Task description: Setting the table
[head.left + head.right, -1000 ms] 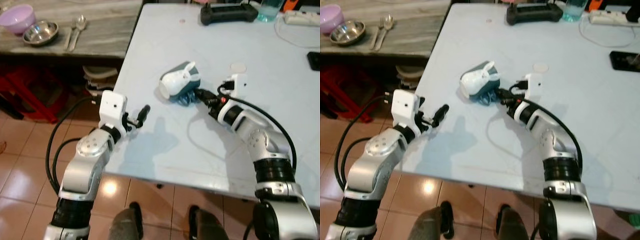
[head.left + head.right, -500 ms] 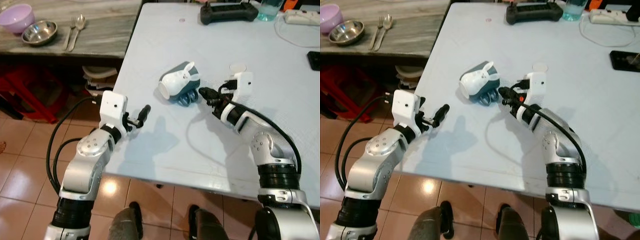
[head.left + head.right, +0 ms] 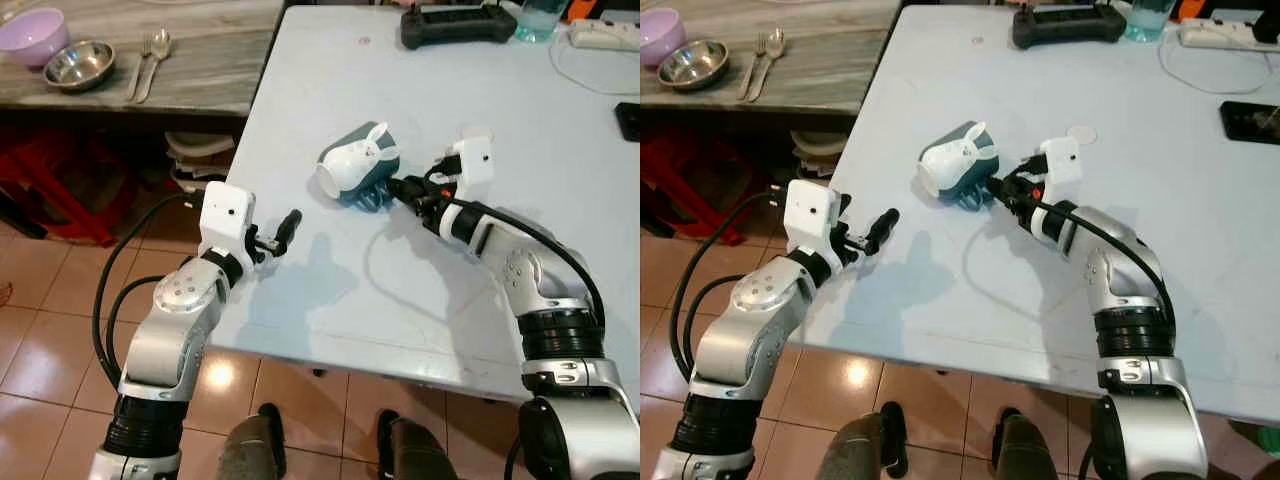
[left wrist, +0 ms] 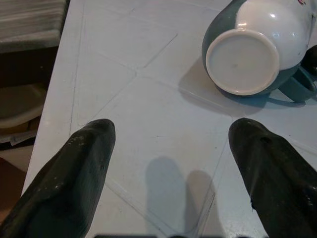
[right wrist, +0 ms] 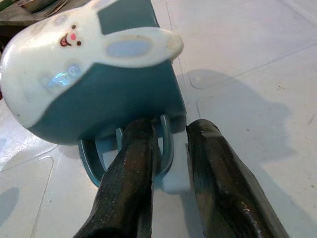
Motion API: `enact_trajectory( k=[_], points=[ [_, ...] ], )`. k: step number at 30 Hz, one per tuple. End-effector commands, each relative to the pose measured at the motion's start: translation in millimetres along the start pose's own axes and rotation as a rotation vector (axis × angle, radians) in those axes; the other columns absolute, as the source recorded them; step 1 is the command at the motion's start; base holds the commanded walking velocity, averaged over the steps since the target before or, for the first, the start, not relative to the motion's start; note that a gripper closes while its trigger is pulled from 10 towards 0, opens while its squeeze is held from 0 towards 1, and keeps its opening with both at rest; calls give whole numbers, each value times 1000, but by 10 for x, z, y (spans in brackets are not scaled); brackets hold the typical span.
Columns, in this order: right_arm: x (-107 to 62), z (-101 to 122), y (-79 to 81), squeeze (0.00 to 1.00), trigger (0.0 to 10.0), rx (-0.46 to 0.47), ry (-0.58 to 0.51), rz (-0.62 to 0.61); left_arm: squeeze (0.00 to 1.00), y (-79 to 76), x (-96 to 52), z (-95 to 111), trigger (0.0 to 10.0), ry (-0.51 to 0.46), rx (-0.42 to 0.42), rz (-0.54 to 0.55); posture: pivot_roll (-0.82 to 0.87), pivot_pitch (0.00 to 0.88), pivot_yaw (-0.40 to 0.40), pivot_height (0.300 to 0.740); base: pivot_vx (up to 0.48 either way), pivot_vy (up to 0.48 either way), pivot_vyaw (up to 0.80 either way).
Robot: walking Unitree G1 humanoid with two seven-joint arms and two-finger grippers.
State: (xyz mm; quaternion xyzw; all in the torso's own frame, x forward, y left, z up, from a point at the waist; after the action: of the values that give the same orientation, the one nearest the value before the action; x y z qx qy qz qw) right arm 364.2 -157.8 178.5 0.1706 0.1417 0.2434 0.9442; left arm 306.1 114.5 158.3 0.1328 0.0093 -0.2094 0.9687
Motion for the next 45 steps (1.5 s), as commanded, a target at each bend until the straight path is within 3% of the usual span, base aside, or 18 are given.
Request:
enact_trajectory(
  k=[1, 8, 9, 10, 11, 12, 13, 33, 35, 37, 39, 40, 41, 43, 44, 45],
  points=[
    [32, 3, 36, 0, 10000, -16, 14, 18, 0, 4, -18, 5, 10000, 4, 10, 6, -10, 225, 109, 740, 0, 0, 0],
    [93, -25, 12, 0, 10000, -10, 43, 17, 0, -1, -9, 4, 10000, 3, 10, 2, -14, 222, 111, 740, 0, 0, 0],
    [104, -44, -15, 0, 7020, -5, 54, 1, 0, -2, -8, 4, 10000, 2, 10, 2, -14, 222, 110, 740, 0, 0, 0],
    [109, -50, -28, 0, 5922, -4, 57, -6, 0, -3, -7, 4, 10000, 2, 10, 2, -13, 221, 110, 740, 0, 0, 0],
    [114, -61, -38, 0, 3255, -2, 64, -10, 0, -3, -7, 4, 10000, 2, 10, 2, -13, 221, 109, 740, 0, 0, 0],
    [121, -74, -47, 0, 2745, 0, 72, -12, 0, -3, -8, 4, 10000, 2, 10, 3, -13, 221, 109, 740, 0, 0, 0],
    [128, -84, -62, 0, 196, 0, 77, -20, 0, -2, -9, 3, 10000, 2, 10, 4, -13, 221, 108, 740, 0, 0, 0],
    [138, -27, -281, 0, 0, -147, 65, -155, 0, -14, -25, -13, 10000, 6, 5, 9, -14, 220, 99, 740, 0, 0, 0],
    [122, 43, -283, 0, 0, -242, 34, -179, 0, -13, -26, -14, 10000, 6, 5, 10, -13, 219, 98, 740, 0, 0, 0],
    [94, 150, -263, 0, 0, -439, 10, -211, 0, 2, -23, -15, 10000, 6, 5, 16, -14, 216, 96, 740, 0, 0, 0],
    [80, 214, -227, 0, 0, -556, -8, -221, 0, 6, -19, -14, 10000, 5, 5, 19, -14, 214, 94, 740, 0, 0, 0],
    [70, 249, -193, 0, 0, -658, -14, -223, 0, 6, -16, -14, 10000, 5, 5, 20, -14, 211, 94, 740, 0, 0, 0],
    [70, 249, -193, 0, 0, -658, -14, -223, 0, 6, -16, -14, 10000, 5, 5, 20, -14, 211, 94, 740, 0, 0, 0],
    [46, 291, -128, 0, 0, -808, -37, -223, 0, 16, -5, -13, 10000, 2, 10, 36, -17, 201, 86, 740, 0, 0, 0],
    [46, 291, -128, 0, 0, -808, -37, -223, 0, 16, -5, -13, 10000, 2, 10, 36, -17, 201, 86, 740, 0, 0, 0],
    [6, 315, -54, 0, 0, -1006, -63, -216, 0, 36, 1, -19, 10000, 4, 16, 61, -18, 198, 84, 740, 0, 0, 0]
  ],
)
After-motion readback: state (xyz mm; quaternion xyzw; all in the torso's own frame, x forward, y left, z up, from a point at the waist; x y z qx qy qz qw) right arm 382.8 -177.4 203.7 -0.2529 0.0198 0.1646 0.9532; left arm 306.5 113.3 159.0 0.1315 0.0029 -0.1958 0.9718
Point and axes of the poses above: a point about 5 cm out from each wrist's last joint towards the gripper, its own x axis pointing out of the wrist towards the gripper, its own z axis along the axis of the wrist's last joint, y = z × x, the point moved 1 cm from there along x, pointing out of the wrist towards the gripper, and after that the axes turned 14 degrees about x, right-handed, at the moved point
